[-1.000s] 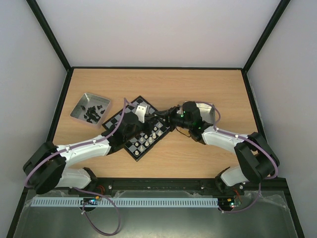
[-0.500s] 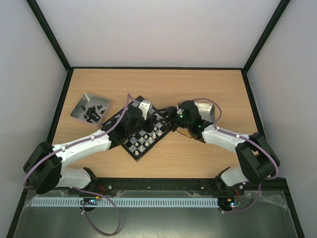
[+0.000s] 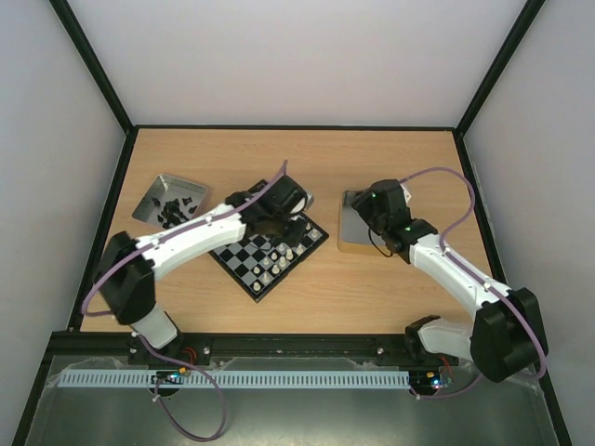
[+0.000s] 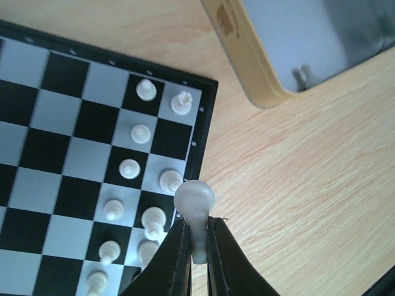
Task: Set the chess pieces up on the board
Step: Place the chess piece on the chessboard, then adjust the storage box at the center of the board, then pick up the chess piece from the storage box.
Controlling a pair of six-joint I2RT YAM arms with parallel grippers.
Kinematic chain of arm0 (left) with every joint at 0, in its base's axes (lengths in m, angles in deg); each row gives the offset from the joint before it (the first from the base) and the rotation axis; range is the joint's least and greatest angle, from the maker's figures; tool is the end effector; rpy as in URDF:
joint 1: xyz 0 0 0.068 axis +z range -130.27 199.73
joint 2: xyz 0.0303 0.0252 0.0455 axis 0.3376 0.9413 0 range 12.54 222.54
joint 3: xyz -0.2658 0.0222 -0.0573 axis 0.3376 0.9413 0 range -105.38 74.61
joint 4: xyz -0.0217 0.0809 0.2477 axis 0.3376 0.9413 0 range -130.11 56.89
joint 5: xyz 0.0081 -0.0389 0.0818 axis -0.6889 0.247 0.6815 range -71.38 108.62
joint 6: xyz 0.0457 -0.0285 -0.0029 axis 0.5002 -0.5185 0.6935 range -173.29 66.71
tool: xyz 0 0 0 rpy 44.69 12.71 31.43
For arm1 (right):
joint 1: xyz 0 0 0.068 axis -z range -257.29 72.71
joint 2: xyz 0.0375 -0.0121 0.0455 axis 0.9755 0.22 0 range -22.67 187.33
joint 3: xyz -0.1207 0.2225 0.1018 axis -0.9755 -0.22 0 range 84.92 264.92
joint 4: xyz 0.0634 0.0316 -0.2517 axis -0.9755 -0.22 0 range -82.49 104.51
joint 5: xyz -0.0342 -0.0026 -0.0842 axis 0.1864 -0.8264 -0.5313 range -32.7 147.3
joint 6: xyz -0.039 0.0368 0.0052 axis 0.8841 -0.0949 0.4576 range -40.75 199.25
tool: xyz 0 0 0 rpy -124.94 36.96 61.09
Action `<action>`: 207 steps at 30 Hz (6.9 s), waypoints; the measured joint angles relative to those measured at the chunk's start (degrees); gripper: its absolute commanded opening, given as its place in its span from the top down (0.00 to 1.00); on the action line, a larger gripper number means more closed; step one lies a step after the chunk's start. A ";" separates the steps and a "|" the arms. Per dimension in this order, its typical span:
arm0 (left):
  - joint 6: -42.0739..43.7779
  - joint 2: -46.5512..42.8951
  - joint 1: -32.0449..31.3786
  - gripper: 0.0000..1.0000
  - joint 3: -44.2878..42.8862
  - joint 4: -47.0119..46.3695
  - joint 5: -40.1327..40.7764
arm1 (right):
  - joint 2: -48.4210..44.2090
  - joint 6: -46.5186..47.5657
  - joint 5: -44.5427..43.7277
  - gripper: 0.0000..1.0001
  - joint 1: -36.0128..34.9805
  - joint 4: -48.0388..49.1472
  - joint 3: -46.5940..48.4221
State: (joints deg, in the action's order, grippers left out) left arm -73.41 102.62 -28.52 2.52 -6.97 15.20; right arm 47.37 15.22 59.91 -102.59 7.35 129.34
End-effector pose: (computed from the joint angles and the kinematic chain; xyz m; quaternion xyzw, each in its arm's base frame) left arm 0.2254 -0.2556 0.2736 0.2388 0.9119 -0.2101 0.2593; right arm 0.2425 0.1164 0.2506 0.2807 0.8316 0.3507 0.3265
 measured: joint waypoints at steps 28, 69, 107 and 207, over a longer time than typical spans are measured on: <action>3.48 33.03 -1.05 0.97 -29.22 22.77 0.17 | -3.06 6.47 -10.27 0.41 1.33 -6.36 -1.86; 4.61 35.69 1.09 0.66 -30.77 20.70 -1.01 | -2.84 7.06 -9.99 0.41 1.33 -6.45 -1.86; -2.97 -30.77 19.17 0.36 19.50 -12.52 3.54 | 31.52 75.52 -3.85 0.14 5.49 -24.92 29.64; -6.43 -24.39 19.93 0.42 20.44 -18.29 -4.31 | 32.72 -13.18 8.92 0.81 9.09 4.44 15.93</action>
State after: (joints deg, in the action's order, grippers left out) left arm -79.84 78.23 -8.59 22.96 -25.26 10.89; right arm 80.09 2.04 68.83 -93.50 11.78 145.28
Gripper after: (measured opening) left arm 0.574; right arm 0.195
